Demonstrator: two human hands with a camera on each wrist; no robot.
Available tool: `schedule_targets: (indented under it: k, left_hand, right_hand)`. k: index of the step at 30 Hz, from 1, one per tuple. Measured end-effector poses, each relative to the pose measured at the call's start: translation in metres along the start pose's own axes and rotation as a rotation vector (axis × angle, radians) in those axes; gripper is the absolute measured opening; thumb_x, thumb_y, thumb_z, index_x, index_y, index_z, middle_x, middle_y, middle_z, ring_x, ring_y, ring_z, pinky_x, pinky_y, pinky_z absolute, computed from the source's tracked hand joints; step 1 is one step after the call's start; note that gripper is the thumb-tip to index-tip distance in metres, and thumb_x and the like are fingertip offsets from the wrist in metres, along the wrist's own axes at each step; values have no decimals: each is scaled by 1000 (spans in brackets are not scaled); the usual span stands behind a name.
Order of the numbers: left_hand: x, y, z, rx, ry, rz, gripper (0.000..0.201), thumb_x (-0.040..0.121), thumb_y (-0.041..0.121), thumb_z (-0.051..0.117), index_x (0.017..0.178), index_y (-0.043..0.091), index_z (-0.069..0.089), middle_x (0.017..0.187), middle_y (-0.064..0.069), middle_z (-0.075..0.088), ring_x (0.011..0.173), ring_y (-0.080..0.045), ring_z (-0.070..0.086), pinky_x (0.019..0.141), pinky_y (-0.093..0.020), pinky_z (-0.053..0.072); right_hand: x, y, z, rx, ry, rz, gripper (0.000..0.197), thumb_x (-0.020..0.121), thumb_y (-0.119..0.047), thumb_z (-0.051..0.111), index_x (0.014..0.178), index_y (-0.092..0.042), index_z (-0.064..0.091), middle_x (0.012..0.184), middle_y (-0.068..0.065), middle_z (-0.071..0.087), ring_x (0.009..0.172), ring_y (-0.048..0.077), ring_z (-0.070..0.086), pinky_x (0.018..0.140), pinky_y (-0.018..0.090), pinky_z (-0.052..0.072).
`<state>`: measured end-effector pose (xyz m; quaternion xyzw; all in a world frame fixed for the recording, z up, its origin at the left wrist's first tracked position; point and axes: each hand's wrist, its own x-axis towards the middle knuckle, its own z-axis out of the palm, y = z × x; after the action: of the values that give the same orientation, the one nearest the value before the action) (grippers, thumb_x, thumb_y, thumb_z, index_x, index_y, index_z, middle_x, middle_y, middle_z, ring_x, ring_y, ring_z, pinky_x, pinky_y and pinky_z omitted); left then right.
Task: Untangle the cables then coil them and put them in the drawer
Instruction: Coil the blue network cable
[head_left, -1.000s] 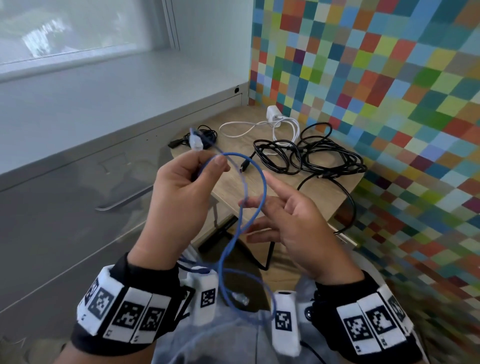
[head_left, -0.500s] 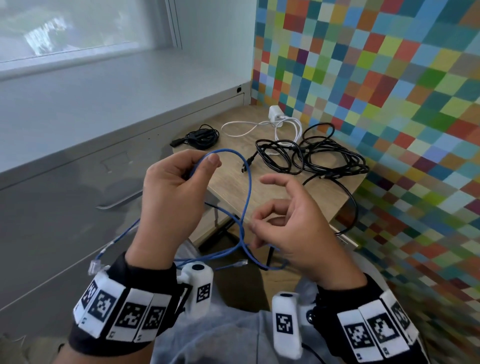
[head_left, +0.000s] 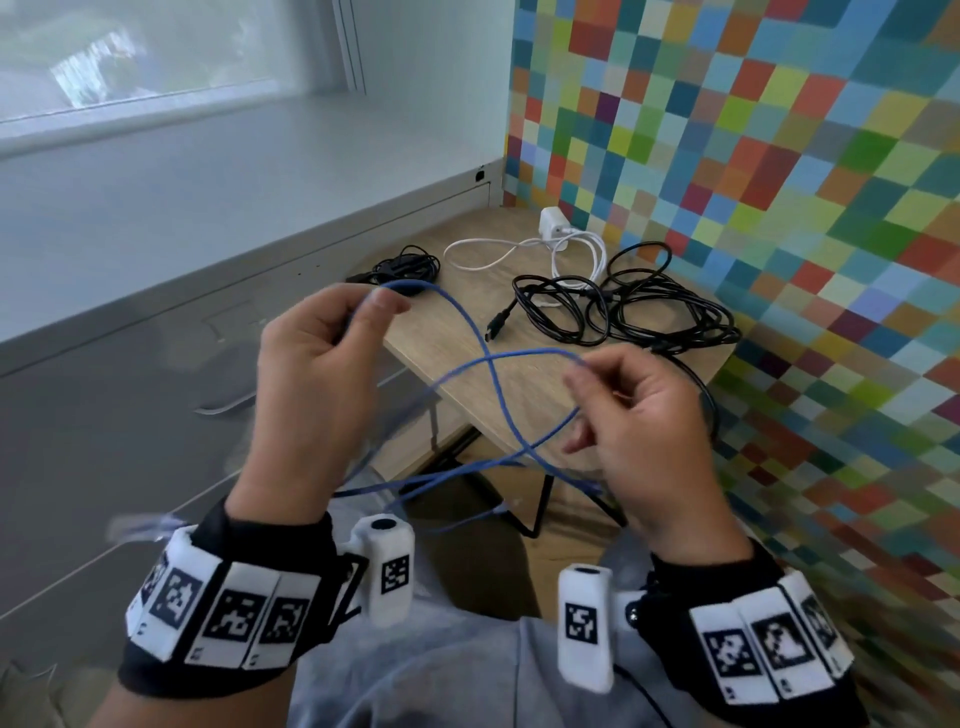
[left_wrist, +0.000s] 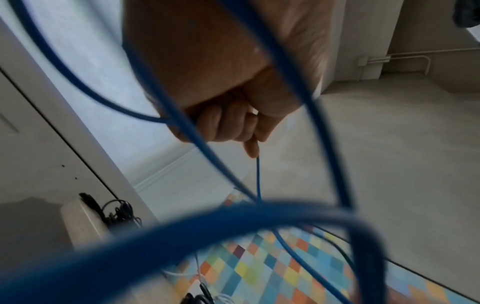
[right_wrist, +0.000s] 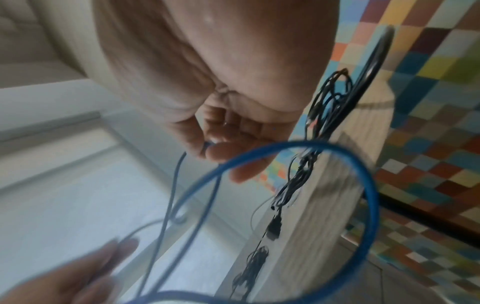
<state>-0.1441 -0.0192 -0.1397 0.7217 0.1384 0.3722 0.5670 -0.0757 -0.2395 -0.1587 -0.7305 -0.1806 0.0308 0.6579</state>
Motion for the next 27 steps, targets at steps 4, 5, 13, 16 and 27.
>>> schedule_targets:
  k: [4,5,13,16,27]
  left_hand:
    - [9,-2,-14,-173,90,-109,22,100,26,60,85,19,74,59,2,32,50,-13,24,47,-27,20]
    - [11,-2,-18,-218,119,-148,23,101,23,58,84,18,72,58,2,31,50,-12,23,45,-26,19]
    - [23,-7,-39,-324,278,-239,21,99,18,55,81,17,67,55,2,28,48,-16,21,45,-26,24]
    - [26,-8,-42,-408,392,-262,24,100,17,51,79,20,64,59,2,28,49,-16,23,46,-26,28]
    - [29,-11,-37,-432,340,-273,26,108,18,39,83,23,47,57,4,32,46,-13,19,42,-21,16]
  right_hand:
    - [10,7,-19,188,223,73,20,103,-17,63,85,-23,68,58,-2,56,52,18,58,70,52,61]
    - [11,8,-22,243,265,87,22,103,-16,62,83,-24,68,57,-2,55,51,18,57,69,49,60]
    - [21,16,-36,476,371,46,16,105,-15,58,92,-17,66,84,4,69,63,21,64,58,36,57]
    - [23,19,-38,505,410,56,16,107,-17,54,94,-17,64,80,6,66,60,21,62,60,38,58]
    - [24,17,-37,550,369,125,17,107,-22,54,102,-21,69,59,-5,44,48,11,35,53,28,48]
